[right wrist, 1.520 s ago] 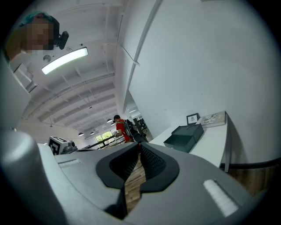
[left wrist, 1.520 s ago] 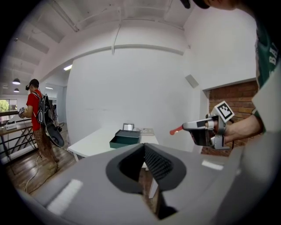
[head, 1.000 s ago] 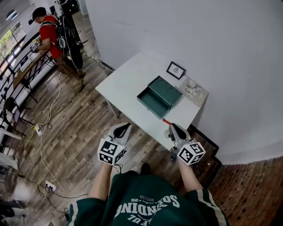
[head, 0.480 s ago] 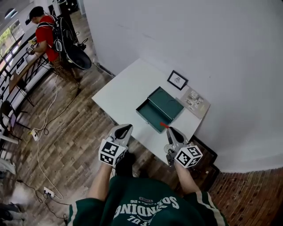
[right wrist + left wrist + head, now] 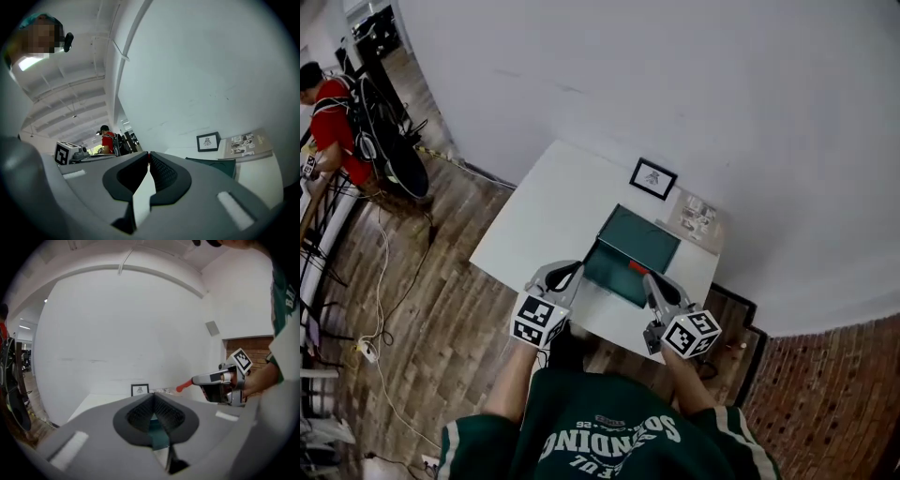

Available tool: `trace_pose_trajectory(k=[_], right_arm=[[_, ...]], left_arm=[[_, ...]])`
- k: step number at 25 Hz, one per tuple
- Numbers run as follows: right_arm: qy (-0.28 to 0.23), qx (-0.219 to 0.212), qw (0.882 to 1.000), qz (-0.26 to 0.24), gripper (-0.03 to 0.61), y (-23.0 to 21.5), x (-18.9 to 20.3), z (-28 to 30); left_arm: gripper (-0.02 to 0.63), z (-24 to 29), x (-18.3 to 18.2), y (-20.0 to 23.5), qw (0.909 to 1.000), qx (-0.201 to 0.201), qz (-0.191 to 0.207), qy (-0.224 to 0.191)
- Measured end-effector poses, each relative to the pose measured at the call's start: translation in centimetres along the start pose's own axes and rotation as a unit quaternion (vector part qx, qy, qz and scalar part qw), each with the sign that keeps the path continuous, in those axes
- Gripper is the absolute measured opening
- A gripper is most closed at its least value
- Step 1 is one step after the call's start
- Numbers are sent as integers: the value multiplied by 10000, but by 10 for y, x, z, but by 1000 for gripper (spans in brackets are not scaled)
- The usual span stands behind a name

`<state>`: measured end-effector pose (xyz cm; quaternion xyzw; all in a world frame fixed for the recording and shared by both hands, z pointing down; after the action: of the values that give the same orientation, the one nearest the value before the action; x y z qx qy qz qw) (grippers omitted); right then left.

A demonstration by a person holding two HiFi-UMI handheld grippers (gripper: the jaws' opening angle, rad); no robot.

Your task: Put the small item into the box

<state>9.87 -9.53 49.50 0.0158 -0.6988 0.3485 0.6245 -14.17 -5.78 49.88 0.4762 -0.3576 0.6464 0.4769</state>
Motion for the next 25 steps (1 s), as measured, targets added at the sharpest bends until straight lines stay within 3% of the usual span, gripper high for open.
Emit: trace_pose_trajectory(k=[6, 13, 18, 25], right_arm=[[-258, 693, 9973, 47, 17, -4, -7, 32], [-687, 1453, 9870, 75, 17, -3, -9, 41], [-880, 1704, 9813, 191, 17, -3, -5, 39], [-862, 1761, 9804, 188, 17, -11, -7, 32]], left_arm=[[51, 52, -14, 38, 9965, 814, 204, 59], [51, 96, -28, 47, 9837, 1738, 466, 36], [52, 113, -33, 41, 9774, 2043, 546, 54], [51, 121, -32, 32, 9754, 2152, 477, 92]])
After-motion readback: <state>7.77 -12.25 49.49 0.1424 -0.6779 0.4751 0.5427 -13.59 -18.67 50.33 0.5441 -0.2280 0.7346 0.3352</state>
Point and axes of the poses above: the fingertips, and each gripper's own axes: z forward along the fingers, y to its left, x out of its underside, the point moved 7 cm from there along -z, backward along the fingers, and after that the axes turned 11 degrees about -x, right-handed, at the moved point
